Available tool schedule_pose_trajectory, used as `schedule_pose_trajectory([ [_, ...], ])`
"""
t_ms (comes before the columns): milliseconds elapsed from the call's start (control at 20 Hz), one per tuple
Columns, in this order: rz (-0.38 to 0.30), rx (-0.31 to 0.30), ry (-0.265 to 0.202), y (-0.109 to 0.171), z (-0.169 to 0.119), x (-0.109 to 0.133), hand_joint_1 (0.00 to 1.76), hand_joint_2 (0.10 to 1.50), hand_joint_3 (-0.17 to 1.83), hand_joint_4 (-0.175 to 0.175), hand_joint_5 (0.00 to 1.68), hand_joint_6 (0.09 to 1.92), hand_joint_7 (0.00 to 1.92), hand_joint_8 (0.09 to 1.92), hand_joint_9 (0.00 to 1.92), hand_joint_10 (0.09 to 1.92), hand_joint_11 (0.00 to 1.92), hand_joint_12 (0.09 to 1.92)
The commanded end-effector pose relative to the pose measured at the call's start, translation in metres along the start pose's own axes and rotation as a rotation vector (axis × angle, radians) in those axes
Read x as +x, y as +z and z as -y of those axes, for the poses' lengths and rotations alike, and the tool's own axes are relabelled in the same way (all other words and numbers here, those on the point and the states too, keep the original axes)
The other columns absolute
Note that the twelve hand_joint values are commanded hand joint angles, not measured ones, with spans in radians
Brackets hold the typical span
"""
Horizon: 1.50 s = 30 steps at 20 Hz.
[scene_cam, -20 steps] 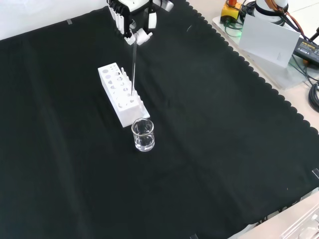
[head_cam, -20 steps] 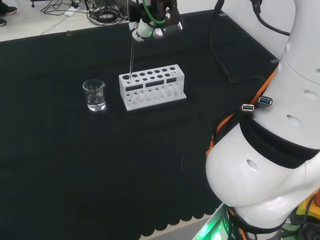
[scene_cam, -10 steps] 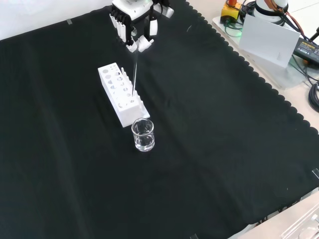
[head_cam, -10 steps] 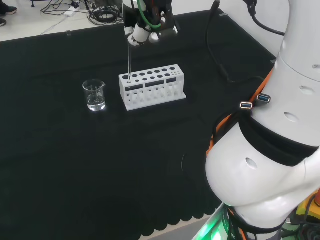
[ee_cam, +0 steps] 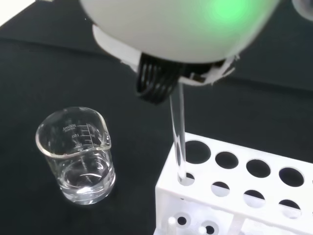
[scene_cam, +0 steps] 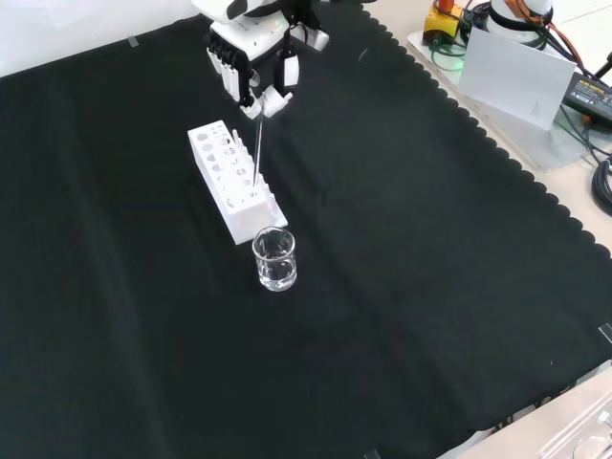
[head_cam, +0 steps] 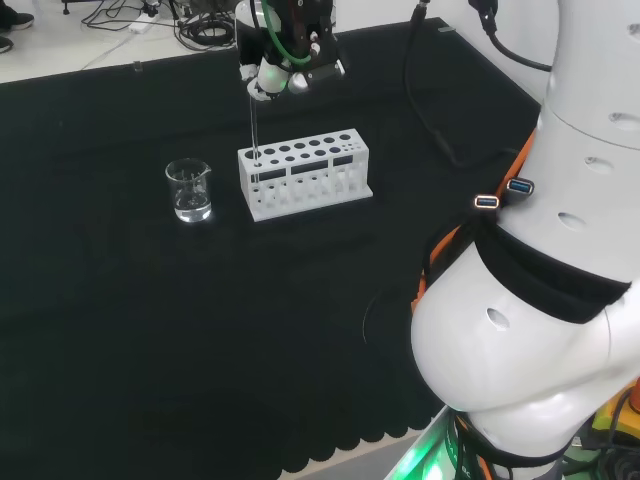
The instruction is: Put the glass rod back on the white test tube rack.
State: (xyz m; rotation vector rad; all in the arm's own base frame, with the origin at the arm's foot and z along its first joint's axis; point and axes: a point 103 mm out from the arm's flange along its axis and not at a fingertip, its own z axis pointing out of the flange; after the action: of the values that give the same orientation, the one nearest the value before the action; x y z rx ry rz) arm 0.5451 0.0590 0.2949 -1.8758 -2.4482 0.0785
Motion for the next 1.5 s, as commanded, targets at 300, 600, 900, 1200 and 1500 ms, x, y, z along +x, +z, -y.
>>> schedule_pose_trajectory([
  [300,-0.015,0.002,-0.028,0.019,-0.008,-0.004,1.34,0.43,0.98,-0.175,1.40,0.58,1.47,0.53,1.89,0.24,1.69,0.85],
  [600,-0.009,0.021,-0.038,0.025,-0.012,0.000,1.34,0.40,1.02,-0.175,1.38,0.60,1.51,0.50,1.89,0.24,1.69,0.84],
  [900,-0.024,0.020,-0.042,0.029,-0.010,0.000,1.34,0.42,0.98,-0.175,1.41,0.55,1.50,0.46,1.88,0.24,1.70,0.83],
  [1200,-0.041,0.027,-0.048,0.028,-0.010,0.000,1.34,0.43,0.96,-0.175,1.37,0.59,1.50,0.47,1.86,0.23,1.70,0.83],
  [1500,-0.043,0.066,-0.054,0.030,-0.013,0.005,1.32,0.54,0.81,-0.148,1.25,0.67,1.52,0.41,1.76,0.20,1.73,0.78],
])
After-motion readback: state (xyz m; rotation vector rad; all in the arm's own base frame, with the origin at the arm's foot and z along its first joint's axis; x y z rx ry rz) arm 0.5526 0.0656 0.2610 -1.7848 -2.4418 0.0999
